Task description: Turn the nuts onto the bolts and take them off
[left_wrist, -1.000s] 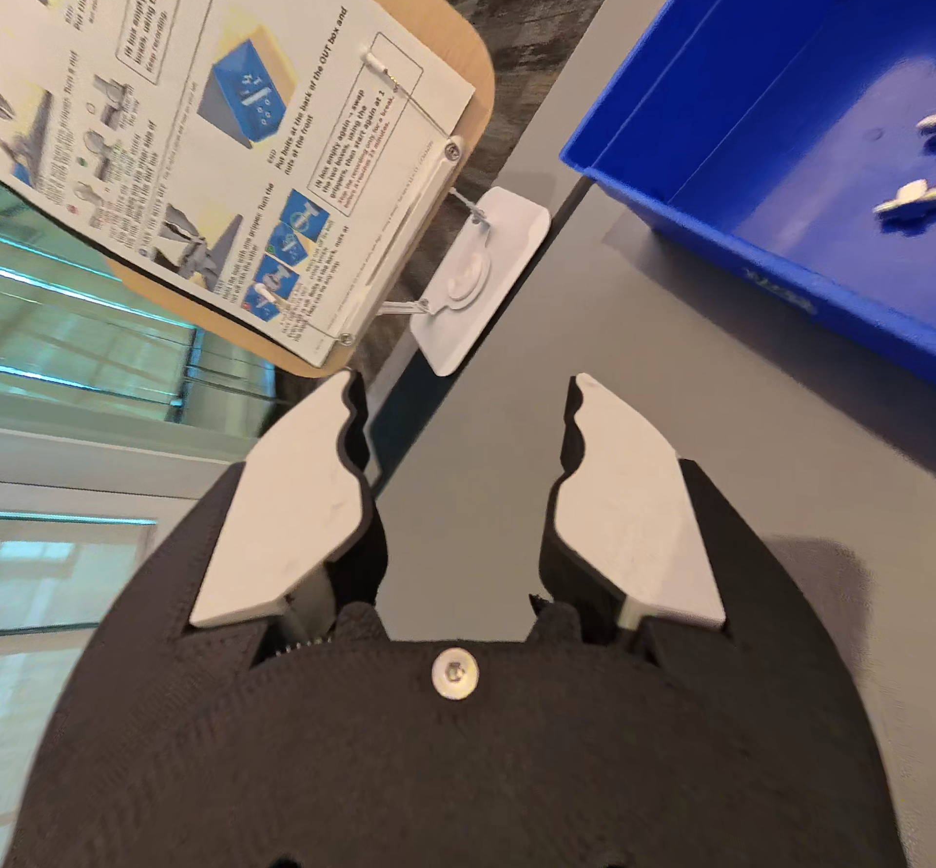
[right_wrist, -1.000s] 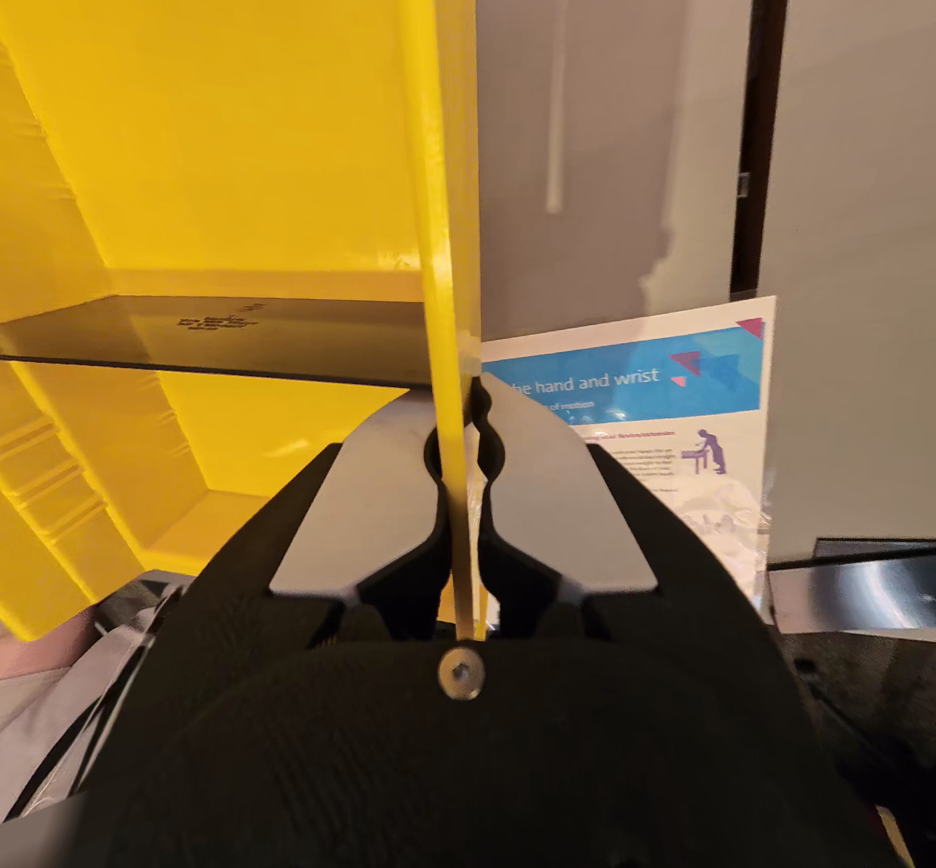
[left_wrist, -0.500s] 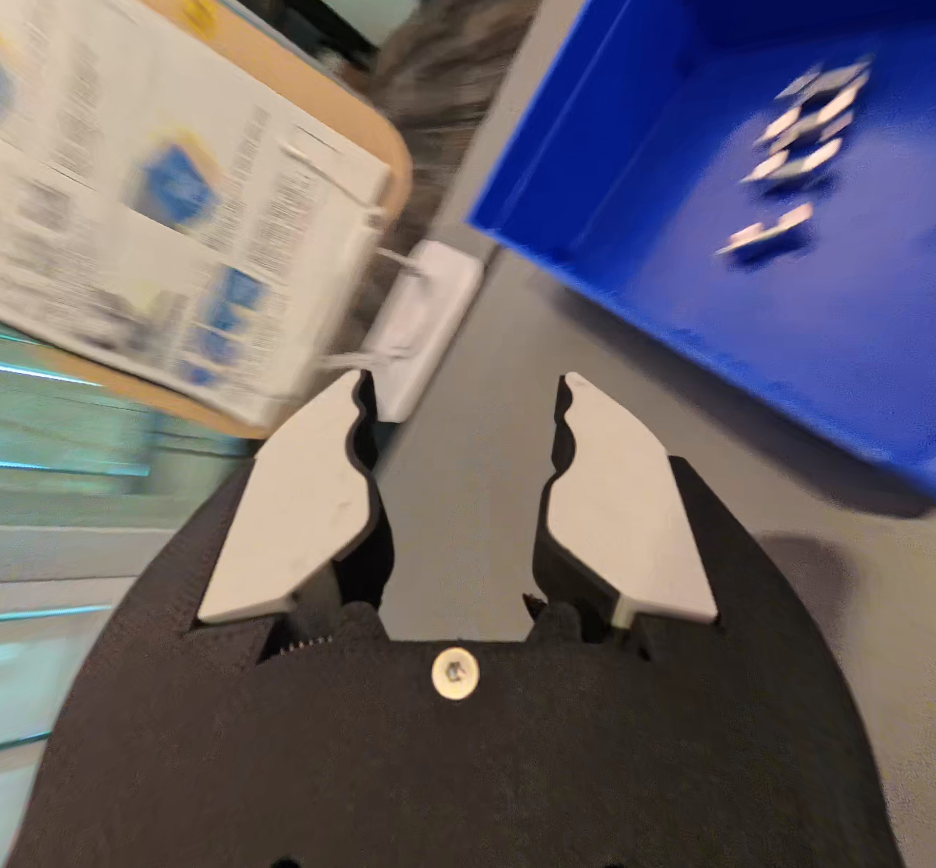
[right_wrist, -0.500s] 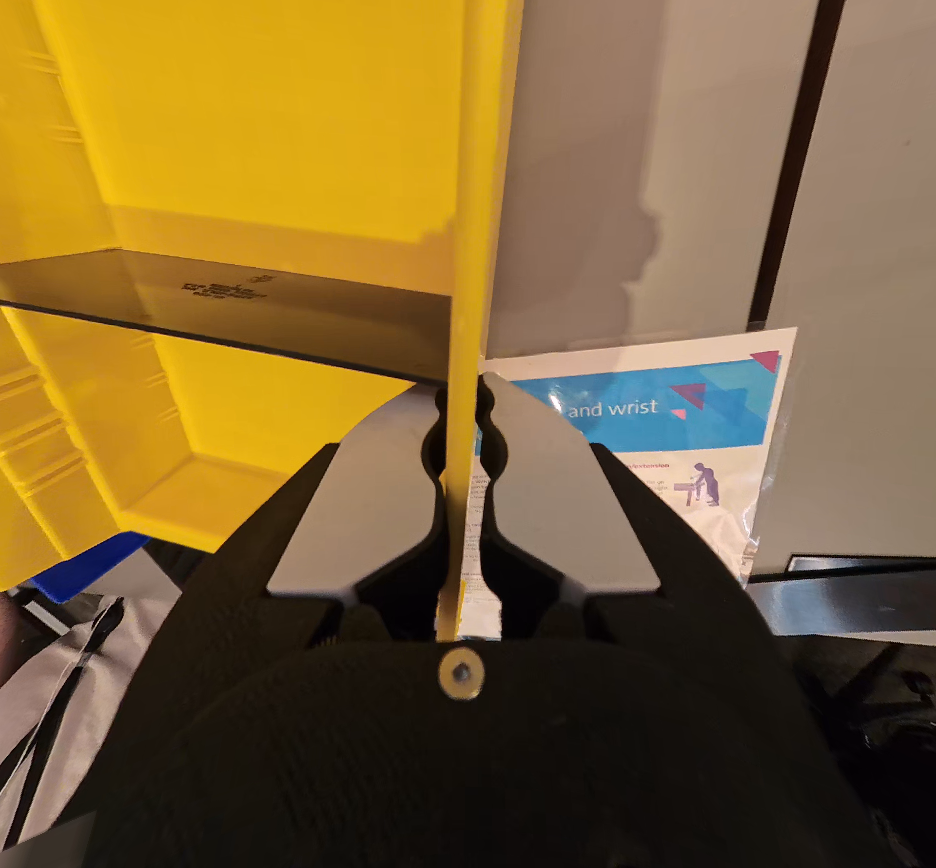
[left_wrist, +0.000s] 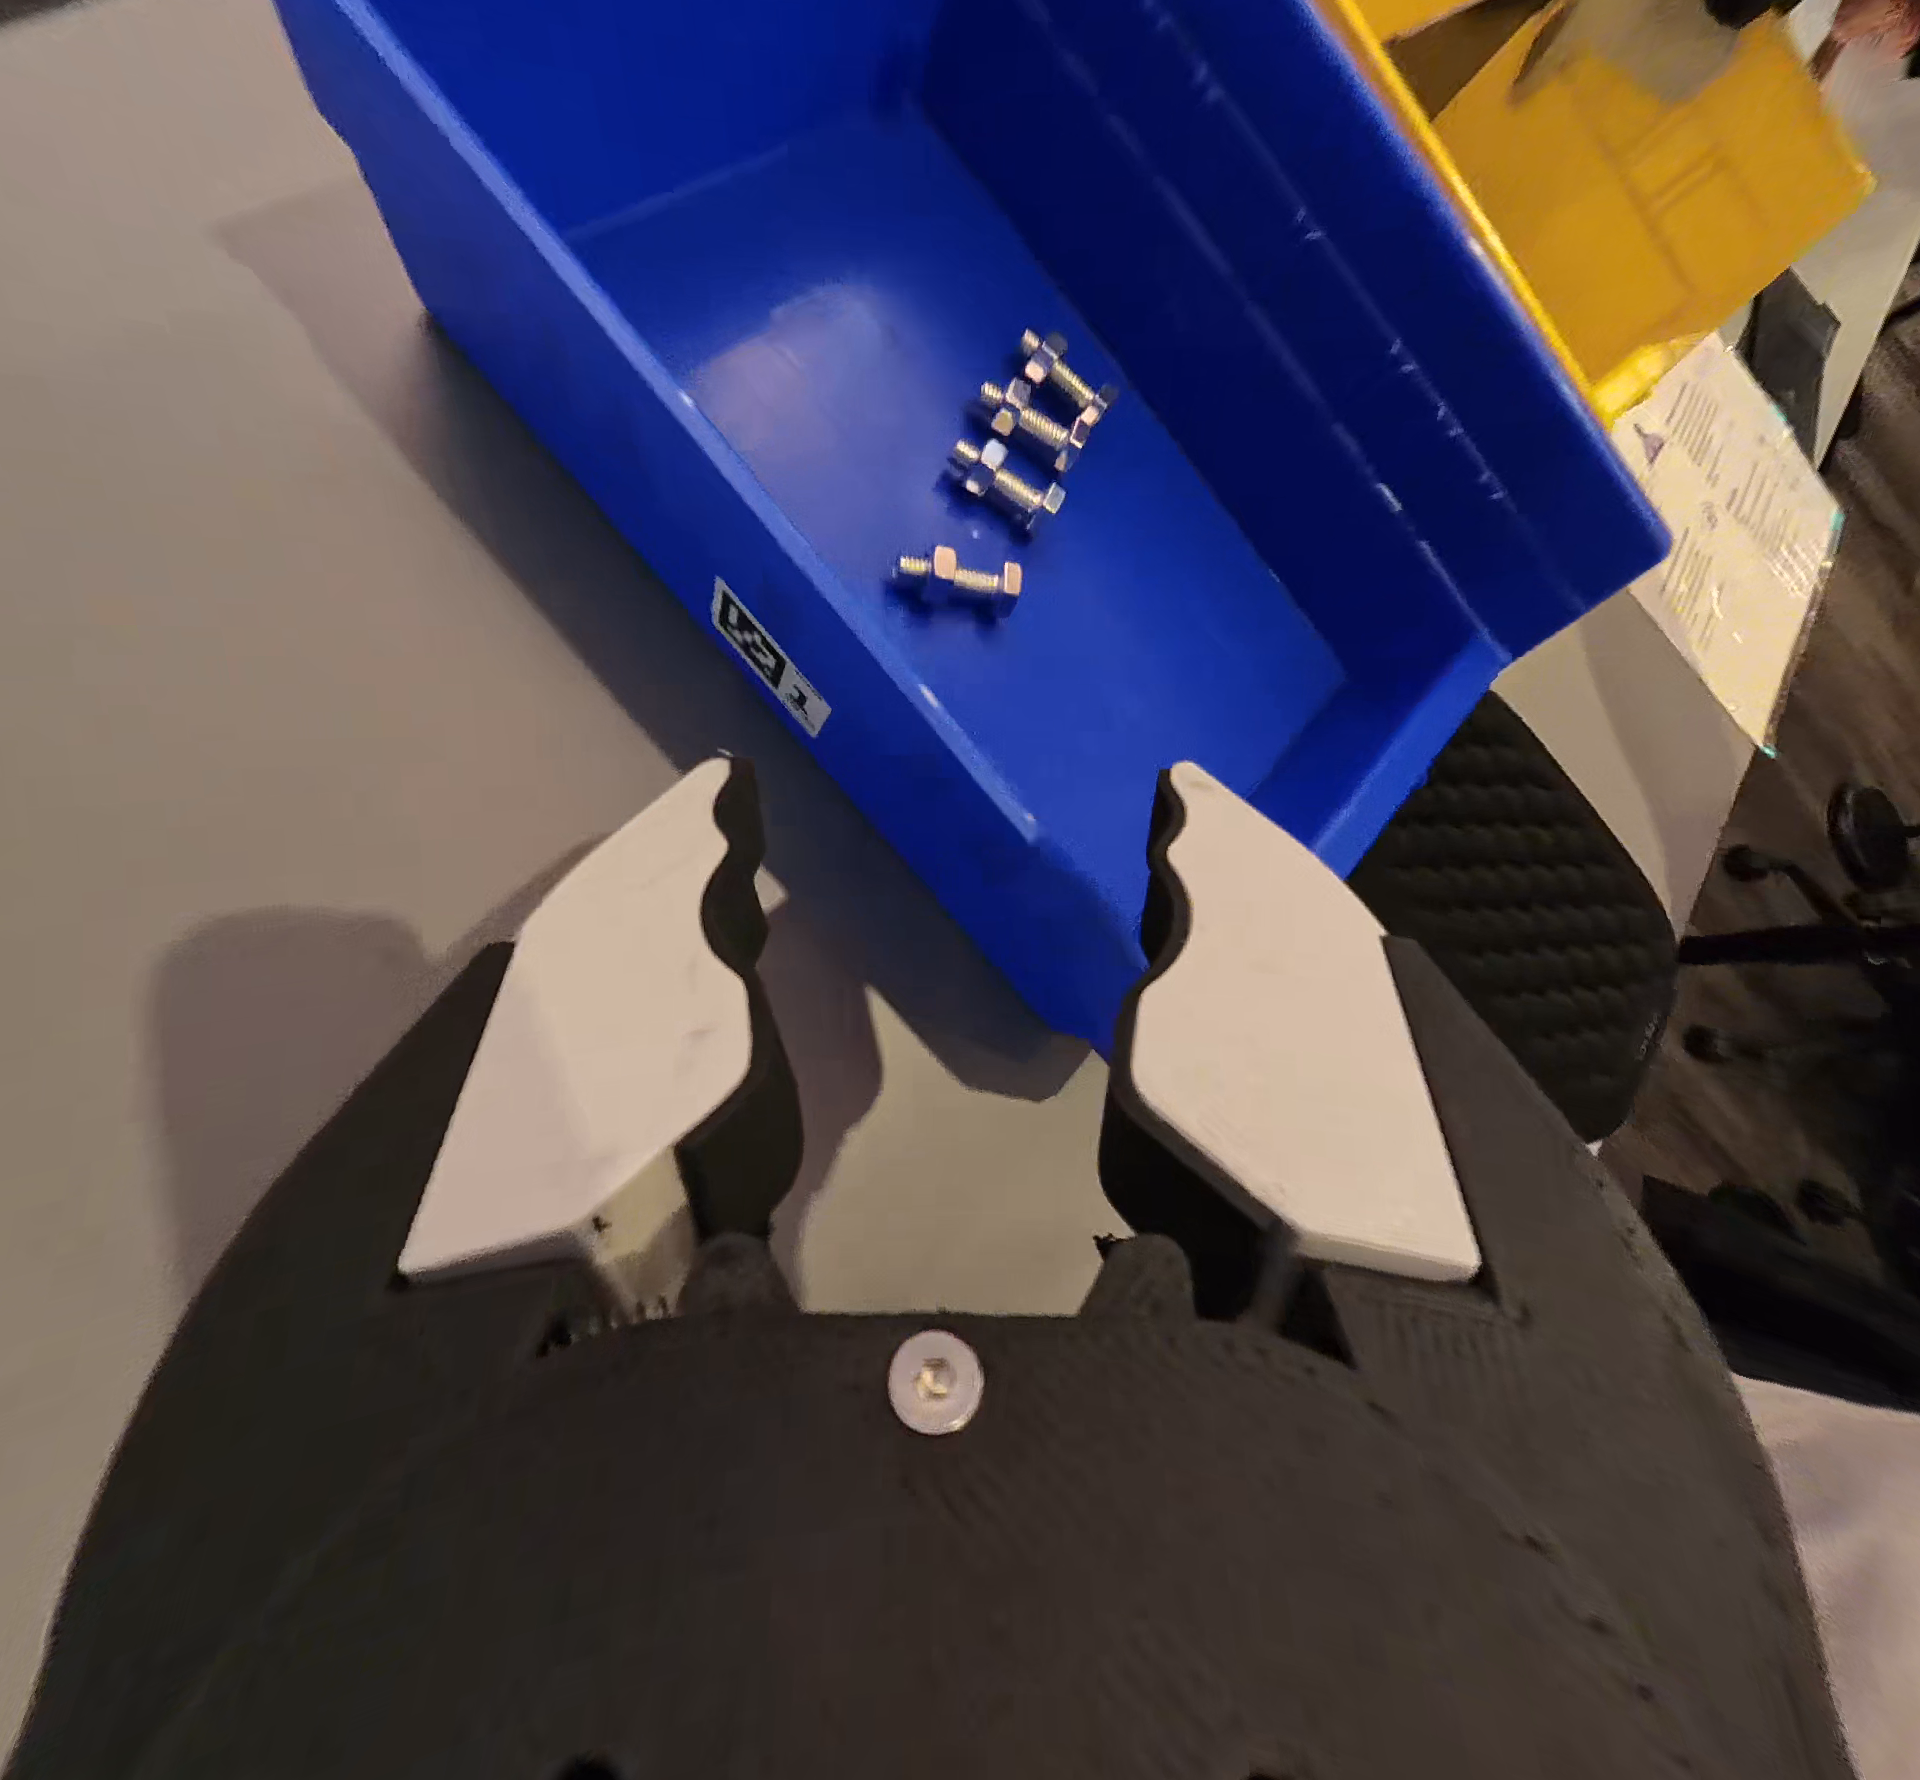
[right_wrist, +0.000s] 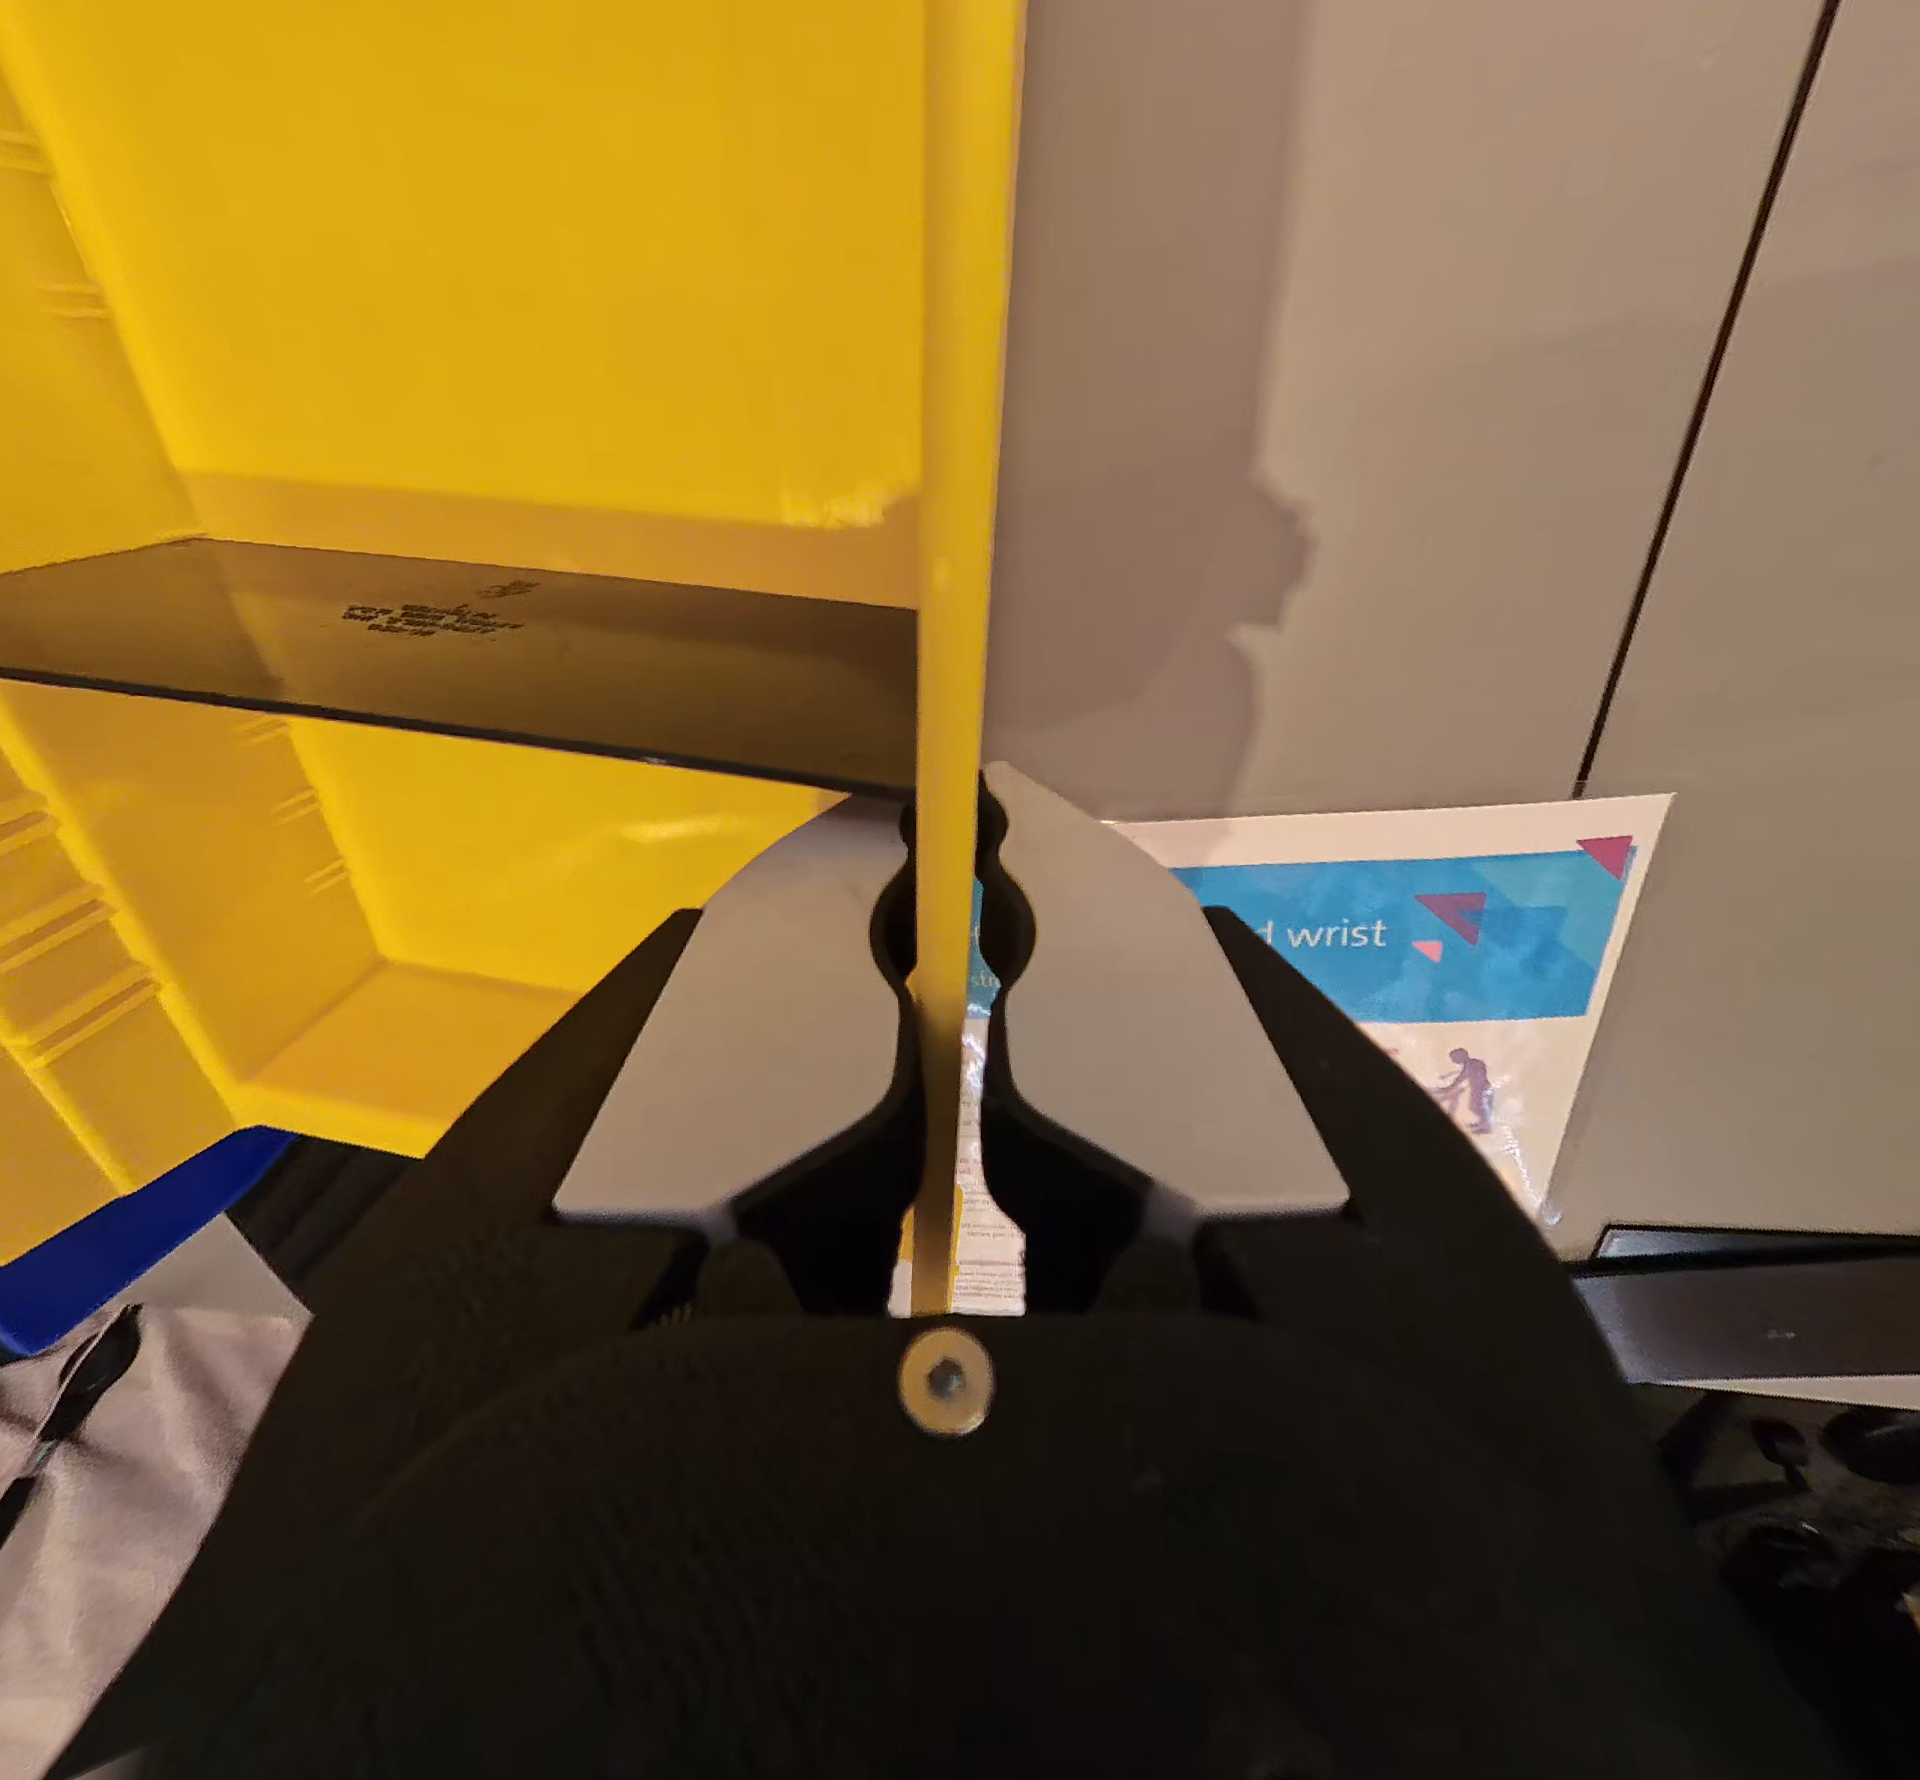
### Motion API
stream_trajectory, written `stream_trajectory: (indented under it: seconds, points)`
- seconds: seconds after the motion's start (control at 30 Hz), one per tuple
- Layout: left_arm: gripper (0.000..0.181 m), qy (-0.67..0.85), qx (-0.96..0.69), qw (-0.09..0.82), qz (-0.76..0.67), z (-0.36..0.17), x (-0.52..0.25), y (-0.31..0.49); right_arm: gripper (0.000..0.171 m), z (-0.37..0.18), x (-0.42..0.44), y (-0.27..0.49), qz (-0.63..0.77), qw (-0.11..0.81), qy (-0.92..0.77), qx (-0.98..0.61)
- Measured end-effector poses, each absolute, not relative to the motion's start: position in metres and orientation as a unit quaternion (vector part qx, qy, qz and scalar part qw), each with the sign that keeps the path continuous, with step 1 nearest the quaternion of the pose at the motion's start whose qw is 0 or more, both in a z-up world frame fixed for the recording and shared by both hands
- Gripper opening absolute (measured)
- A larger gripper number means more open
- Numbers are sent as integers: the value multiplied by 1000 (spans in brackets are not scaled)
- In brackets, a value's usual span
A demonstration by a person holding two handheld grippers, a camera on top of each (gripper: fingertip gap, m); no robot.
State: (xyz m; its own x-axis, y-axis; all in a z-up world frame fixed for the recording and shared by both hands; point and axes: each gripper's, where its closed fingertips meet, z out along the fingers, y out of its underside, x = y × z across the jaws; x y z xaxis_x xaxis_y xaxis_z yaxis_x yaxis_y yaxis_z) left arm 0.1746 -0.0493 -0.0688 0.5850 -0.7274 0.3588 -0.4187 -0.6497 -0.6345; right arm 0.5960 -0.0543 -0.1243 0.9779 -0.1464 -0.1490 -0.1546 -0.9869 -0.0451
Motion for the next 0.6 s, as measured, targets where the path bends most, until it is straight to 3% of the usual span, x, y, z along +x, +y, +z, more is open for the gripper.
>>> stream_trajectory:
  seconds: [0.2, 0.3, 0.37, 0.6]
  points:
    - [69, 384, -884, 155, -219, -90, 179, -38, 7, -122, 594, -53, 64, 29, 66, -995]
    - [46, 392, -894, 91, -196, -93, 176, -42, 7, -123, 588, -51, 66, 28, 63, -995]
    - [19, 390, -894, 46, -216, -92, 178, -46, 7, -123, 583, -50, 66, 30, 58, -996]
    - [8, 354, -925, -6, -142, -93, 135, -15, 7, -123, 563, -52, 65, 25, 49, -996]
